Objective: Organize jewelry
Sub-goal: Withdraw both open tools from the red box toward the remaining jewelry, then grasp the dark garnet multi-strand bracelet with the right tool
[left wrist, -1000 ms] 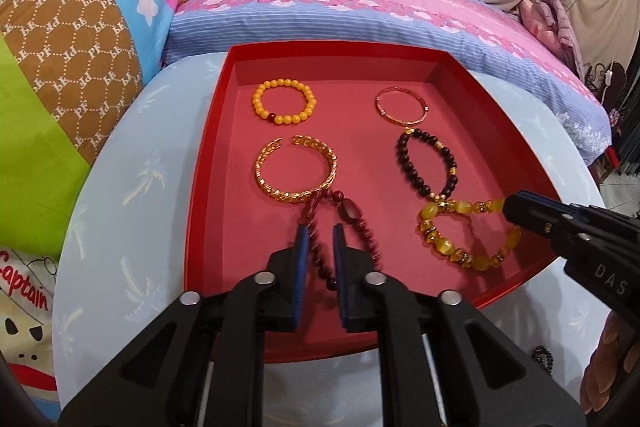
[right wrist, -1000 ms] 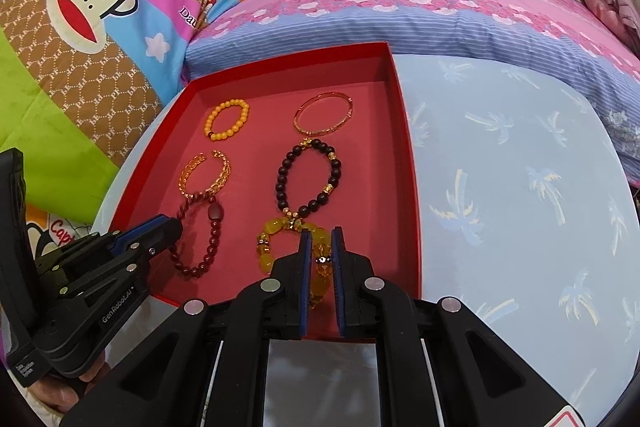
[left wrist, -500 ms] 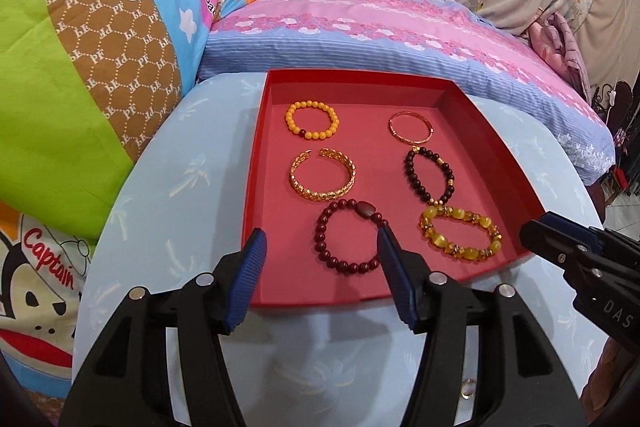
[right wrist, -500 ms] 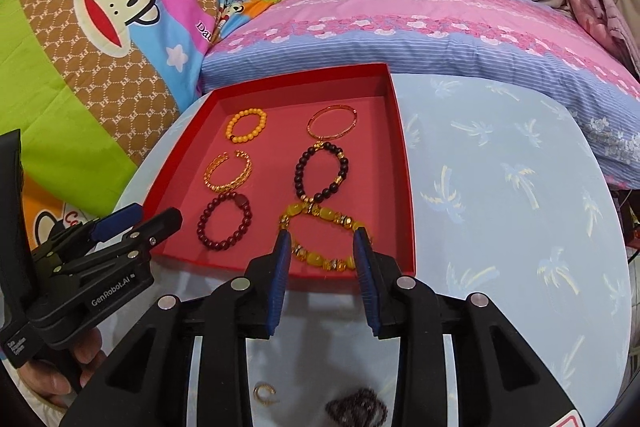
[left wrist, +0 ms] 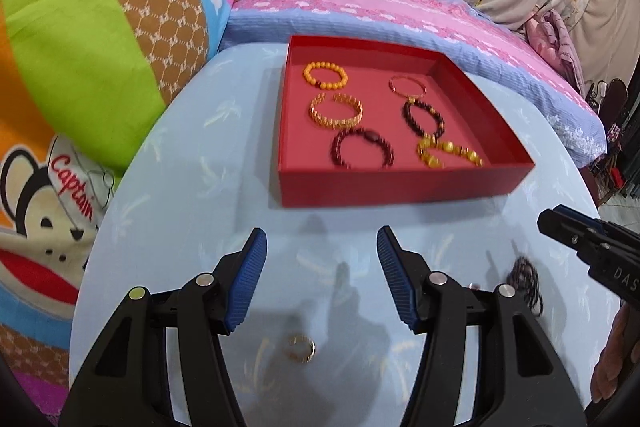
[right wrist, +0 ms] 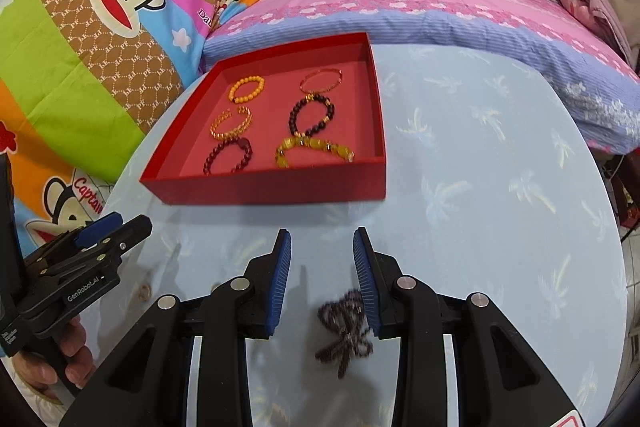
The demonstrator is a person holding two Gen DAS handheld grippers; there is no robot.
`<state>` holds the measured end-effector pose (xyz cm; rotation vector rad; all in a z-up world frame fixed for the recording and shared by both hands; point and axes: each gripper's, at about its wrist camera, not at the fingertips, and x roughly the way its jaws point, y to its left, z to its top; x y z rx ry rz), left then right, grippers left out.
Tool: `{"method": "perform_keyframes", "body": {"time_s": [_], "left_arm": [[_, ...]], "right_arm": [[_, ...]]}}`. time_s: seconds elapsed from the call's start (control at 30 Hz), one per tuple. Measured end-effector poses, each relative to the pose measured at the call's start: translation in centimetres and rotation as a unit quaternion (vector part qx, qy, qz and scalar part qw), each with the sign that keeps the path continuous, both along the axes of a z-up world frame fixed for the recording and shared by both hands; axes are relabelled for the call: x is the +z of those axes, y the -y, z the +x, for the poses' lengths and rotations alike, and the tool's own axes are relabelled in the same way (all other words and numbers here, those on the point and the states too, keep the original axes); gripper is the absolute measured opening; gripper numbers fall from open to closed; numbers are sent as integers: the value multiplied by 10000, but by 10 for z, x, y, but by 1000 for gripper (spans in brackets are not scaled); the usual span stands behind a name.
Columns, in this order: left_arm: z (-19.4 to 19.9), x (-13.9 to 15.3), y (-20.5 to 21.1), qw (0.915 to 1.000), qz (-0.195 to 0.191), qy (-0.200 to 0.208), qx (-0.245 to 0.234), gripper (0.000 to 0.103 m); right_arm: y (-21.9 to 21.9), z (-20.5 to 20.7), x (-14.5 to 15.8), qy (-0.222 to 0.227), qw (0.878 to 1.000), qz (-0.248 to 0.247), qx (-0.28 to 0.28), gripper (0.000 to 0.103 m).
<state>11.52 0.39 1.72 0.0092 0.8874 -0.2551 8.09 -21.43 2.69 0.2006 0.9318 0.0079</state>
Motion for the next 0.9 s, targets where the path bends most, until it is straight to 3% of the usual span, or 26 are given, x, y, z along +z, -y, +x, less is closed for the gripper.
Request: {"method": "perform_keyframes", "body": {"time_s": [0.43, 0.9], "left_arm": [[-56, -29, -32, 9993, -78, -347, 113, 55], [-65, -33, -32, 9989, -164, -429, 103, 54]], "right_arm": [[-6, -52, -26, -324, 9995, 1, -28, 32], [-2, -58, -34, -381, 9992, 15, -138, 32]]}}
